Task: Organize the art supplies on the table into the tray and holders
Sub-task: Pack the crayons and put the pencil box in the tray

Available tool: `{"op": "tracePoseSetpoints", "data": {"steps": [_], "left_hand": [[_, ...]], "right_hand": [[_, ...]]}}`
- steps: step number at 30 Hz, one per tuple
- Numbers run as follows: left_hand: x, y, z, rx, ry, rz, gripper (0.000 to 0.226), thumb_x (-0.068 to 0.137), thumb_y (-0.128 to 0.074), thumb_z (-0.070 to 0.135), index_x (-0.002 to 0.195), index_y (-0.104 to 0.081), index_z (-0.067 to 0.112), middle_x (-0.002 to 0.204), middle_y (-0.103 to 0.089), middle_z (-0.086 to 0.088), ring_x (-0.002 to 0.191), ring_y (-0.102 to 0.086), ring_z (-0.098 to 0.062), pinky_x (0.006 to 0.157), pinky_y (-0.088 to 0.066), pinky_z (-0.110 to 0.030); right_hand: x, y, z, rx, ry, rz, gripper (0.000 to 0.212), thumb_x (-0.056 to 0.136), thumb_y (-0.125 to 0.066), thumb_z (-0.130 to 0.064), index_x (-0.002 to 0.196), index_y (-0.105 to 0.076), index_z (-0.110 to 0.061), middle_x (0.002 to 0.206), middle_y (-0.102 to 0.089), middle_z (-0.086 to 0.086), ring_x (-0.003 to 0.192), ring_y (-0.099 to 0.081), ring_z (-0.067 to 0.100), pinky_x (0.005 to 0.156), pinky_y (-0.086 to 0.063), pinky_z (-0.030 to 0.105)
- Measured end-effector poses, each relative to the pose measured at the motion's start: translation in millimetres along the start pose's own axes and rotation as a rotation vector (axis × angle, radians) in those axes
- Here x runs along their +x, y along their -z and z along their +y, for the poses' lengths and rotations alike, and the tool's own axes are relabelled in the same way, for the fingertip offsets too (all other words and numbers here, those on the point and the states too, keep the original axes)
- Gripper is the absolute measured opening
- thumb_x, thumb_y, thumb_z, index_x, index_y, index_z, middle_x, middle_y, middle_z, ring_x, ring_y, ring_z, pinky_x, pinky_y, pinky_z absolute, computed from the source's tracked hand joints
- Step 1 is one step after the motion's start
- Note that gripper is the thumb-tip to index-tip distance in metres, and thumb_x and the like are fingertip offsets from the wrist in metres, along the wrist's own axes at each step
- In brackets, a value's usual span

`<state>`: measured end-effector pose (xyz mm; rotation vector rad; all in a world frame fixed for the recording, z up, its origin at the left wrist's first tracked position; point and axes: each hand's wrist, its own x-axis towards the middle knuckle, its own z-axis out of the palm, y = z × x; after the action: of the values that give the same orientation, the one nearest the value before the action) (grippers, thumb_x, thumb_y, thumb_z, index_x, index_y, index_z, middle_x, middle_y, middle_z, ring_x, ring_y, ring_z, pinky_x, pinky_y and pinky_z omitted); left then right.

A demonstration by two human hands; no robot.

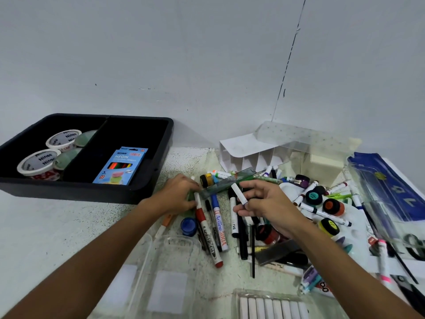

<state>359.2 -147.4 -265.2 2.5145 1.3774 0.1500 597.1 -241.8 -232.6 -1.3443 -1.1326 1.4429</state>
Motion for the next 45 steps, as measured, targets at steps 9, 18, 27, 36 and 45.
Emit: {"op": "tracePoseSetpoints", "data": {"steps": [9,18,27,36,45], "left_hand": [[4,3,-4,0.008,-0.063,0.054,0.020,0.084,-0.072,0.034,0.101,-0.072,0.024,0.094,-0.057,0.006,0.100,-0.043,-0.015,0.082,-0.035,-0.032],[-3,2,4,-0.009,-0.010,0.016,0.025,0.084,-0.072,0.030,0.109,-0.069,0.025,0.101,-0.057,-0.001,0.097,-0.050,-0.016,0.085,-0.046,-0.035],[-15,10,37,-0.239,0.051,0.258,0.025,0.085,-0.073,0.018,0.110,-0.070,0.015,0.089,-0.071,0.002,0.077,-0.061,-0.006,0.065,-0.041,-0.008],[-63,11,137,-0.888,0.041,0.011,0.026,0.074,-0.080,0.008,0.097,-0.069,0.006,0.081,-0.073,-0.014,0.069,-0.070,-0.024,0.059,-0.057,-0.030],[-100,-43,218,-1.026,0.056,-0.160,0.013,0.079,-0.076,0.004,0.090,-0.069,0.001,0.071,-0.071,-0.014,0.062,-0.069,-0.024,0.056,-0.058,-0.030]], "right_hand": [[-4,-1,-1,0.059,-0.031,0.011,0.058,0.083,-0.045,0.024,0.128,-0.053,-0.011,0.099,-0.060,0.027,0.087,-0.071,0.037,0.076,-0.060,0.038],[-12,-8,-10,0.112,-0.052,-0.001,0.057,0.083,-0.043,0.024,0.125,-0.057,-0.013,0.092,-0.055,0.021,0.087,-0.070,0.041,0.075,-0.060,0.043],[-38,7,-9,0.153,0.000,0.042,0.024,0.091,-0.053,0.009,0.110,-0.058,-0.005,0.081,-0.068,0.015,0.082,-0.069,0.034,0.077,-0.059,0.046],[-94,42,-2,-0.066,0.038,0.045,0.009,0.089,-0.061,0.001,0.084,-0.063,-0.007,0.076,-0.066,0.017,0.062,-0.062,0.020,0.056,-0.055,0.031],[-157,87,34,-0.287,0.030,0.037,0.010,0.087,-0.064,0.004,0.091,-0.063,-0.005,0.056,-0.061,0.007,0.052,-0.061,0.016,0.050,-0.047,0.028]]}}
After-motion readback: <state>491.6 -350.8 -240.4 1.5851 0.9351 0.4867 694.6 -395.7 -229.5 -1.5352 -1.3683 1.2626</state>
